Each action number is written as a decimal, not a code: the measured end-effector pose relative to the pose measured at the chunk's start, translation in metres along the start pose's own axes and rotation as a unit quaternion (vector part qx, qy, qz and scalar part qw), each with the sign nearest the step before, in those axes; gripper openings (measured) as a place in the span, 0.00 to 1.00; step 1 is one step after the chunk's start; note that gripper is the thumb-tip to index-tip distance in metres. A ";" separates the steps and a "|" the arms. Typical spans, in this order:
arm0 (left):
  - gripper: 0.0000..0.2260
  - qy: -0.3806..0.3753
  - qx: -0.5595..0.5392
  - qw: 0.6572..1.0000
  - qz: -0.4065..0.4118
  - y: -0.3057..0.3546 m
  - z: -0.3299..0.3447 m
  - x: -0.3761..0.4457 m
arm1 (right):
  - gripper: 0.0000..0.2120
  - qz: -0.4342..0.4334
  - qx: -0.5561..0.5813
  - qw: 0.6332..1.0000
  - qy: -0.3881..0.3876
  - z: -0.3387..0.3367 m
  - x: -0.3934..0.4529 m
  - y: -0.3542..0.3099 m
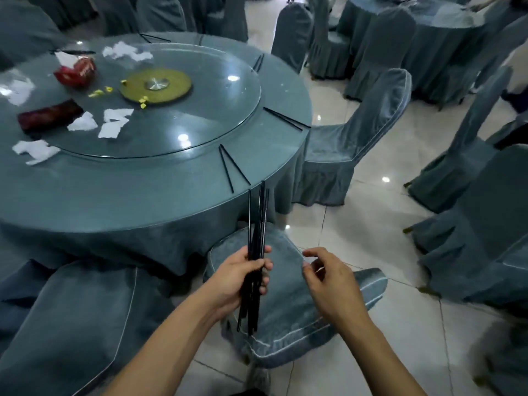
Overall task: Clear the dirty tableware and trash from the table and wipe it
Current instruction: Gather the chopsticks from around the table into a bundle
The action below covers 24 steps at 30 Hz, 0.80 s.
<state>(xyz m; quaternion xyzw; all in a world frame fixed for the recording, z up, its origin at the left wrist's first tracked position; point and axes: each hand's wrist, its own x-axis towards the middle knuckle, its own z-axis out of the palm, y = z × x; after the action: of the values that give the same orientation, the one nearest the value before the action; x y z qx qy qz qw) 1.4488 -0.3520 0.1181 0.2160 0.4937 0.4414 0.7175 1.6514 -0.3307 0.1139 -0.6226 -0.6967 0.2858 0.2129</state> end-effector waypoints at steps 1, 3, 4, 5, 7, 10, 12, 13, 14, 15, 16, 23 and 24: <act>0.12 -0.001 -0.005 1.000 0.006 0.004 0.002 0.008 | 0.09 -0.003 -0.004 1.000 -0.004 -0.005 0.012 0.003; 0.13 0.006 -0.022 1.000 0.018 0.013 0.005 0.024 | 0.08 -0.009 -0.017 1.000 -0.008 -0.015 0.037 0.009; 0.13 0.012 -0.037 0.999 0.021 0.018 0.007 0.031 | 0.08 -0.011 -0.023 1.000 -0.011 -0.018 0.050 0.011; 0.13 0.016 -0.048 0.998 0.024 0.022 0.010 0.036 | 0.07 -0.011 -0.026 0.999 -0.017 -0.021 0.061 0.011; 0.13 0.032 -0.052 0.998 0.031 0.028 0.014 0.048 | 0.07 -0.020 -0.026 0.999 -0.035 -0.023 0.084 0.009; 0.14 0.054 -0.050 0.997 0.036 0.037 0.025 0.067 | 0.06 -0.059 -0.021 0.996 -0.069 -0.020 0.128 0.005; 0.14 0.055 -0.063 0.996 0.038 0.039 0.034 0.081 | 0.07 -0.075 0.016 0.992 -0.101 -0.014 0.162 0.003; 0.14 0.053 -0.075 0.995 0.037 0.040 0.040 0.087 | 0.09 -0.076 0.049 0.988 -0.122 -0.010 0.180 0.002; 0.14 0.051 -0.087 0.994 0.034 0.041 0.046 0.094 | 0.11 -0.072 0.092 0.982 -0.148 -0.007 0.199 -0.001; 0.14 0.048 -0.094 0.994 0.030 0.042 0.053 0.101 | 0.15 -0.054 0.147 0.971 -0.182 -0.003 0.217 -0.003; 0.15 0.043 -0.092 0.995 0.025 0.043 0.061 0.109 | 0.19 -0.025 0.207 0.953 -0.222 -0.001 0.234 -0.006; 0.18 0.090 -0.151 0.984 0.003 0.051 0.131 0.167 | 0.15 0.007 0.302 0.837 -0.457 -0.017 0.325 0.016; 0.18 0.090 -0.184 0.979 -0.002 0.054 0.139 0.174 | 0.15 0.006 0.308 0.825 -0.474 -0.021 0.334 0.019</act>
<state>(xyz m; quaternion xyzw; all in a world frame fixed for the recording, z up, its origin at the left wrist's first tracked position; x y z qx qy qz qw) 1.5723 -0.1598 0.1266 0.0388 0.4670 0.5410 0.6984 1.6349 0.0040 0.0971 -0.3166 -0.5834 0.7471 0.0350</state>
